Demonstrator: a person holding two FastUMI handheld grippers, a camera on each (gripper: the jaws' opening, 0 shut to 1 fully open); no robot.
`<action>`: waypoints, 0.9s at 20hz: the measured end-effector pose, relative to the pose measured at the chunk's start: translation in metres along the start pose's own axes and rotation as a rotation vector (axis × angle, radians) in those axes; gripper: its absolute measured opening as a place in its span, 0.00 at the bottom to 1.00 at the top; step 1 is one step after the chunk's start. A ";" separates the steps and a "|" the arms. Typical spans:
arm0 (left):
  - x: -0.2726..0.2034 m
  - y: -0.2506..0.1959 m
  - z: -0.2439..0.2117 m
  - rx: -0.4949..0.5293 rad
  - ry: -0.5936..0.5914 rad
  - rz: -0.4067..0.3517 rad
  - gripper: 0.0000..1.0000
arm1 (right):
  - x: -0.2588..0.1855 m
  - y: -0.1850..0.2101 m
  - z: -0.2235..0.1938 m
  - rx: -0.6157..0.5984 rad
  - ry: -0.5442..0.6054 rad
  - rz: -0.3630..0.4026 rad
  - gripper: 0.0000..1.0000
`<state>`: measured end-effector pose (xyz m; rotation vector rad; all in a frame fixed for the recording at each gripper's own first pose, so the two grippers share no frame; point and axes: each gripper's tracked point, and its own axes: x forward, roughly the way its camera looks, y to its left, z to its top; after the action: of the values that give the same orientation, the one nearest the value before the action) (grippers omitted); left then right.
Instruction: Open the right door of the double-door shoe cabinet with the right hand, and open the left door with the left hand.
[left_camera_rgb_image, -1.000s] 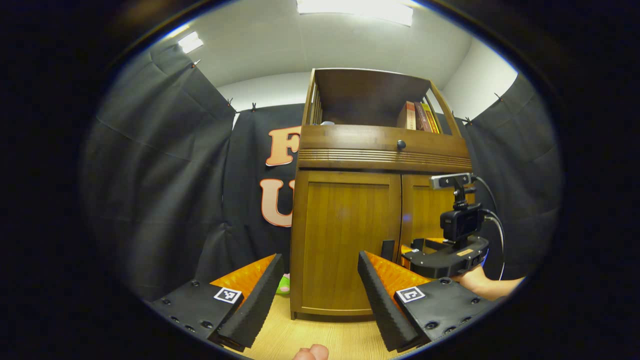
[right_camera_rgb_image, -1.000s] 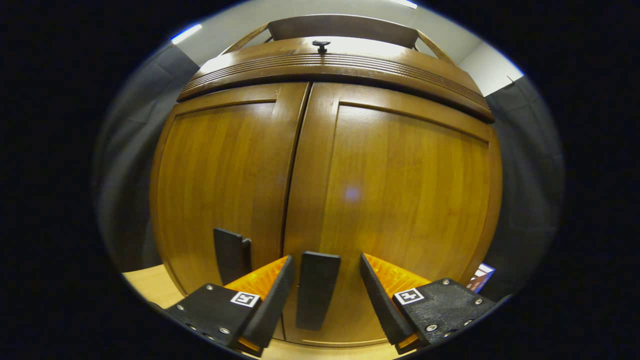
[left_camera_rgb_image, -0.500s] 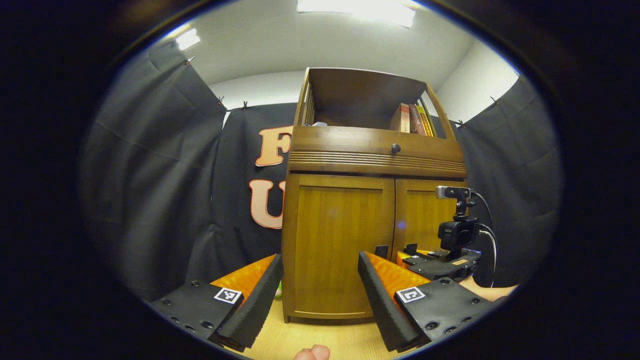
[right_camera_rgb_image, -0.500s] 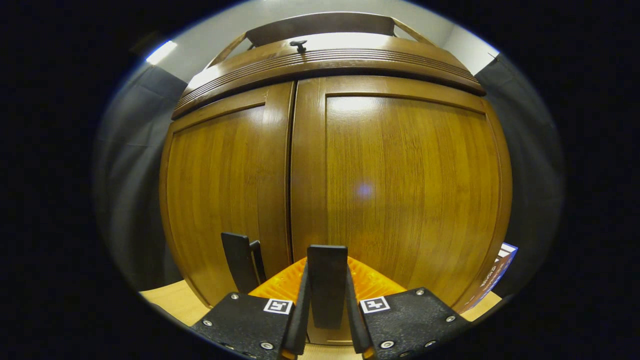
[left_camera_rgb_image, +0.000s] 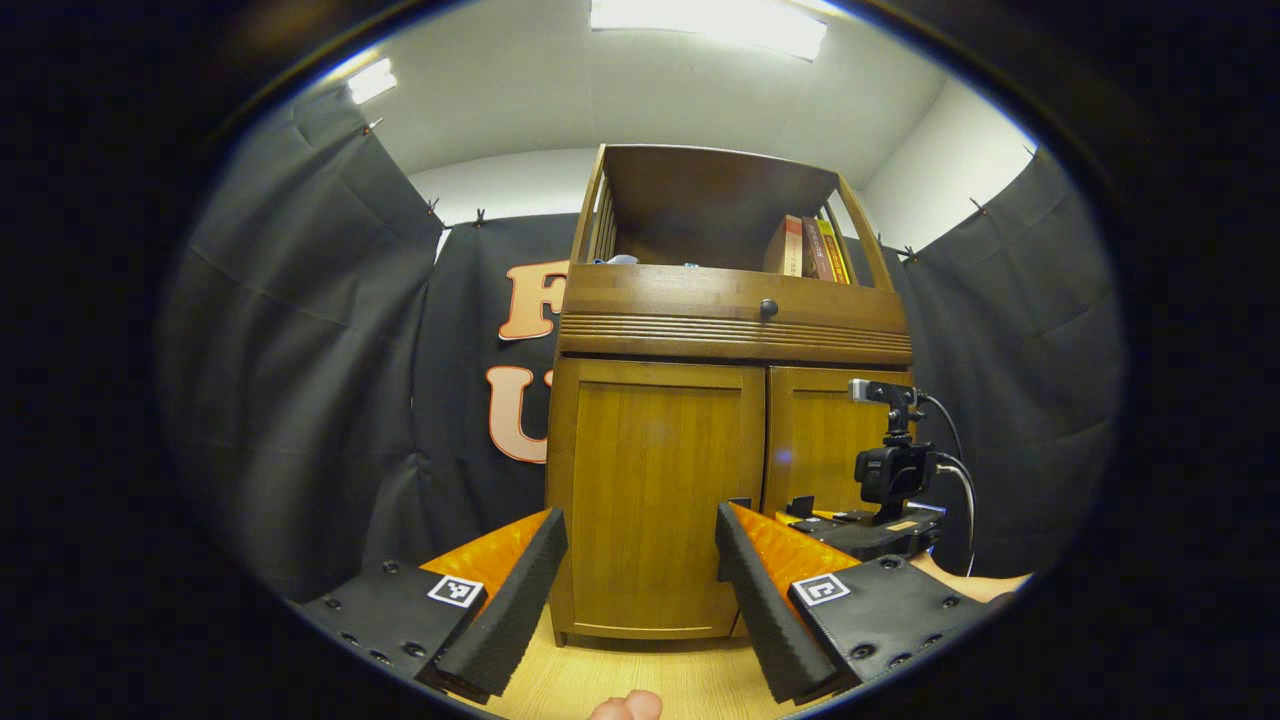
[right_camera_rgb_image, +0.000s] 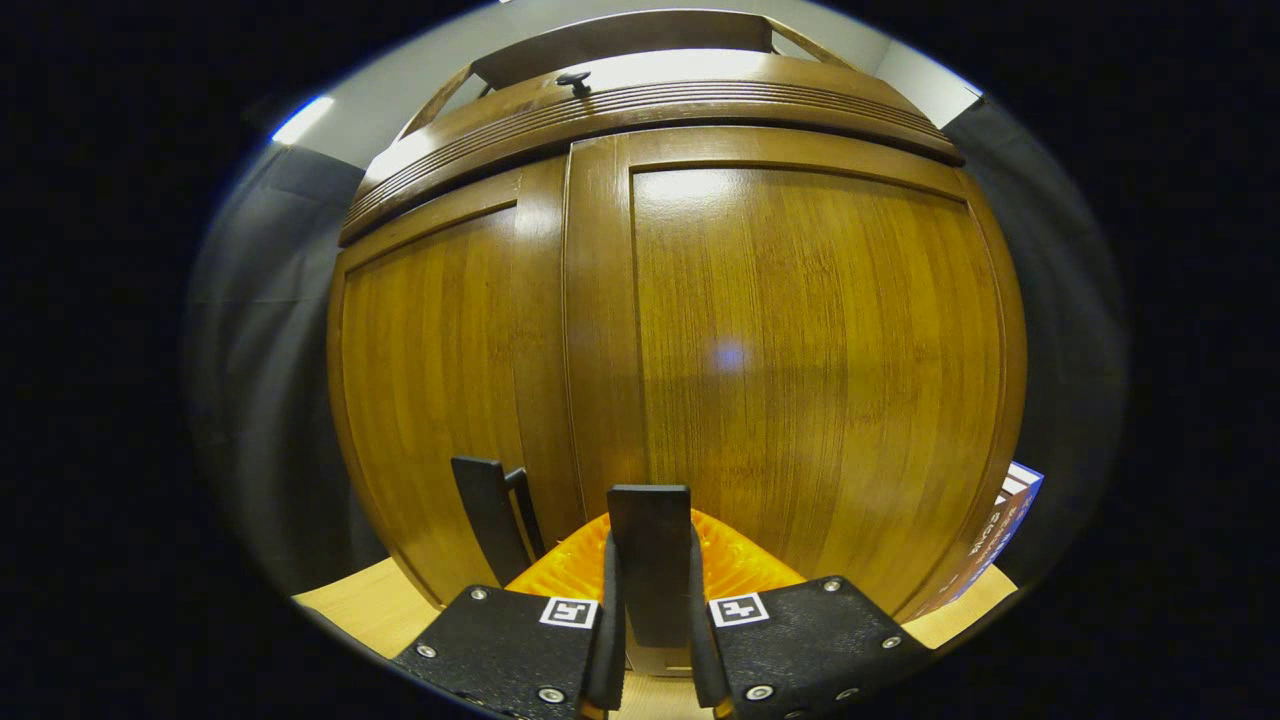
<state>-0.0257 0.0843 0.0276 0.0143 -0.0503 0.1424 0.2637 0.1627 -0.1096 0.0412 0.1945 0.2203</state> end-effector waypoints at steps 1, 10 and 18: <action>-0.002 -0.002 0.000 -0.002 0.000 0.000 0.96 | -0.006 0.000 -0.001 0.001 0.000 0.010 0.27; -0.014 -0.022 0.004 0.009 -0.013 -0.006 0.95 | -0.069 -0.007 -0.009 0.007 0.014 0.075 0.27; -0.013 -0.054 -0.003 -0.005 0.000 -0.038 0.96 | -0.136 -0.034 -0.012 0.000 0.012 0.096 0.26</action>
<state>-0.0310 0.0295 0.0231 0.0106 -0.0506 0.1047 0.1386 0.1002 -0.0979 0.0494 0.2047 0.3167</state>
